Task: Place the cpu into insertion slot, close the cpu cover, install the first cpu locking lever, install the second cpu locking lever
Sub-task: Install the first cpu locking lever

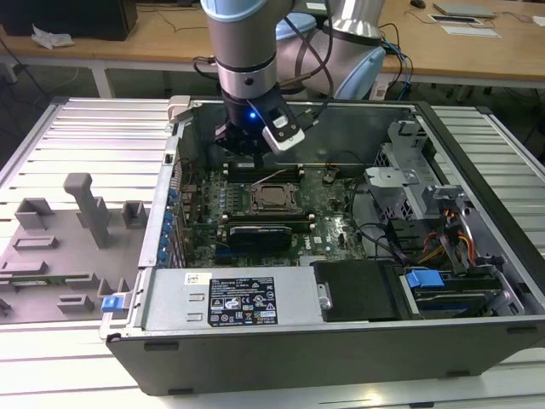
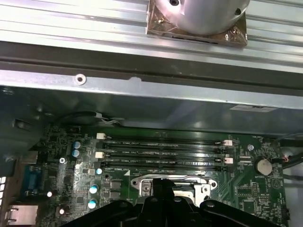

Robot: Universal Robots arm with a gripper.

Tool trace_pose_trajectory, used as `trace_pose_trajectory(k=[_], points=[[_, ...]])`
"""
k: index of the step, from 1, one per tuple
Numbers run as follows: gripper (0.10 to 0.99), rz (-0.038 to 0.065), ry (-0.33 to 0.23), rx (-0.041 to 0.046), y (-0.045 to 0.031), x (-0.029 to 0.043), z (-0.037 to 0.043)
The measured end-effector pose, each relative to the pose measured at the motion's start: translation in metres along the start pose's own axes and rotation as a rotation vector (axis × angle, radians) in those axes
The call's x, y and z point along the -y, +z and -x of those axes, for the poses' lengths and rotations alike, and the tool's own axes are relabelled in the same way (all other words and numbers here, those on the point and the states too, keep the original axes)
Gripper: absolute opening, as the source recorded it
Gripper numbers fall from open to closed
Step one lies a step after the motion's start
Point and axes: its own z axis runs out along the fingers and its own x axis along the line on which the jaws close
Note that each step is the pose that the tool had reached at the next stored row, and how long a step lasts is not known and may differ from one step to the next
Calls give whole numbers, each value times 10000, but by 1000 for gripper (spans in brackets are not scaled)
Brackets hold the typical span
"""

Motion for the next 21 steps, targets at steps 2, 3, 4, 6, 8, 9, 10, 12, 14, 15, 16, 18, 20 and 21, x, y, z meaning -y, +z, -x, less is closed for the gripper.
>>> trace_pose_trajectory(k=[2,3,4,6,8,9,10,12,14,15,16,18,20,21], points=[[106,-25,-71,297,18,5,-4],[106,-65,-141,588,20,6,-5],[106,-82,-174,720,21,6,-5],[106,-98,-228,952,31,8,-6],[106,-105,-205,967,70,18,2],[106,-117,-137,982,90,23,12],[106,-135,-41,1003,109,28,21],[106,-176,184,1052,134,34,30],[106,-206,343,1086,149,37,40],[106,-221,419,1102,157,38,46],[106,-231,479,1116,165,38,51],[106,-256,615,1146,184,36,63],[106,-283,760,1177,206,27,73],[106,-293,825,1190,217,19,75]])
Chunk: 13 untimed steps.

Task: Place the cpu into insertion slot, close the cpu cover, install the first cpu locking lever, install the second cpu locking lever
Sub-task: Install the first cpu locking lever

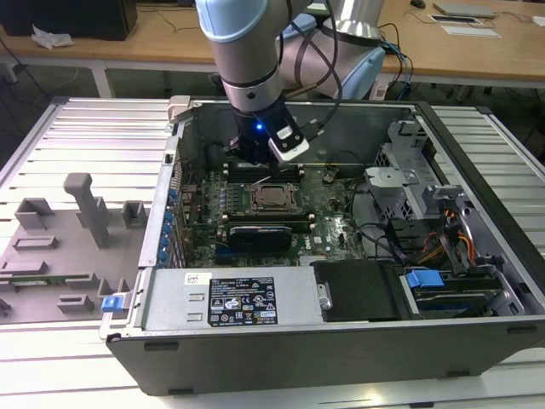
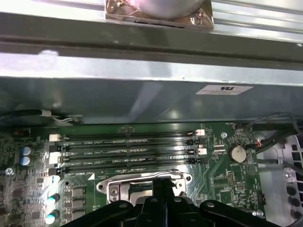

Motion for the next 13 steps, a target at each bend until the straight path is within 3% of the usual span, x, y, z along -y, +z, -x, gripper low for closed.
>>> trace_pose_trajectory(k=[9,13], points=[[106,-65,273,46,72,-122,-19],[106,-103,429,78,105,-119,-27]])
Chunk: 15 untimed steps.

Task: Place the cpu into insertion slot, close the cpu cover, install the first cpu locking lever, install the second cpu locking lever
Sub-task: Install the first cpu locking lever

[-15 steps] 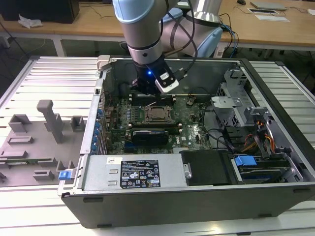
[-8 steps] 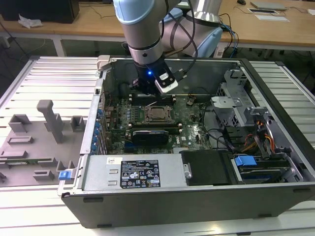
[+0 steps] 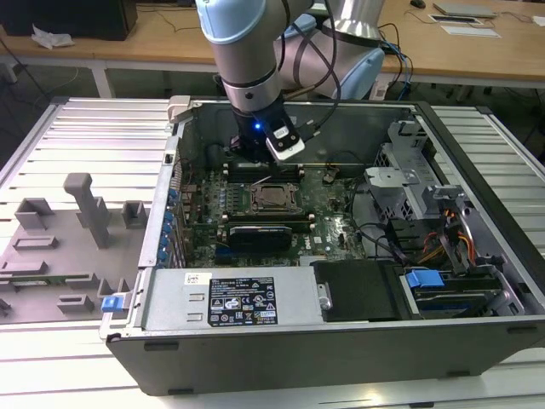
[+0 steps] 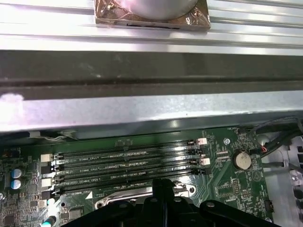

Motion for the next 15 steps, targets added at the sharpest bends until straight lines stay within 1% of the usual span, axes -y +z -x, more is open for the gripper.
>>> trace_pose_trajectory(k=[2,3,4,6,10,15], points=[[106,-2,1,8,1,-1,-1],[106,-14,-8,41,3,-3,-3],[106,-57,-29,111,4,-5,-10],[106,-141,-39,222,8,-6,-19],[106,-201,174,268,21,-19,-24],[106,-260,412,317,51,-71,-35]])
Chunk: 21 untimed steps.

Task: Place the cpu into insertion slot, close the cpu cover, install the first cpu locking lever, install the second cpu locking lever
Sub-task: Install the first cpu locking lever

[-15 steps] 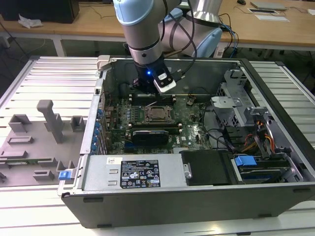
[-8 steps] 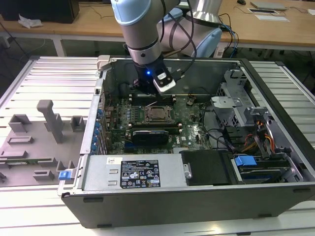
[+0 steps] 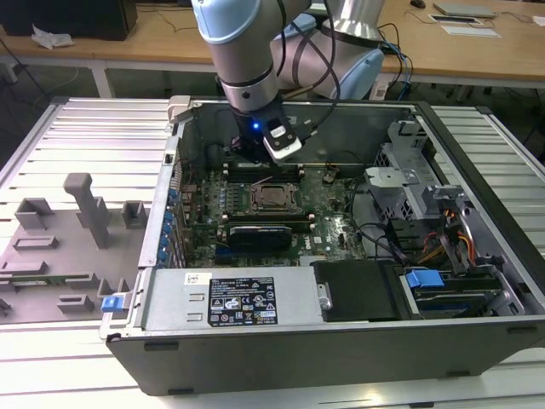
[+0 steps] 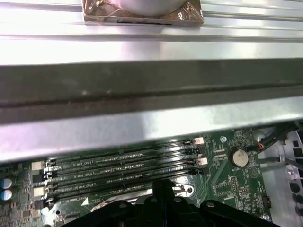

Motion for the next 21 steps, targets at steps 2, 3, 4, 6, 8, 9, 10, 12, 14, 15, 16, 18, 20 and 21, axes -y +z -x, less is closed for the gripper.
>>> trace_pose_trajectory(k=[2,3,4,6,8,9,10,12,14,15,16,18,20,21], points=[[106,-59,234,48,21,-17,-8],[106,-91,352,70,26,-17,-9],[106,-116,449,89,32,-16,-11],[106,-163,630,125,50,-24,-17],[106,-181,701,139,62,-37,-22],[106,-190,734,145,67,-43,-25],[106,-255,990,197,95,-68,-44],[106,-349,1294,260,135,-66,-64],[106,-407,1454,296,161,-62,-71],[106,-426,1506,307,171,-60,-73],[106,-450,1576,322,183,-58,-76],[106,-487,1664,342,193,-56,-79],[106,-516,1732,358,200,-55,-81],[106,-557,1784,375,203,-54,-82]])
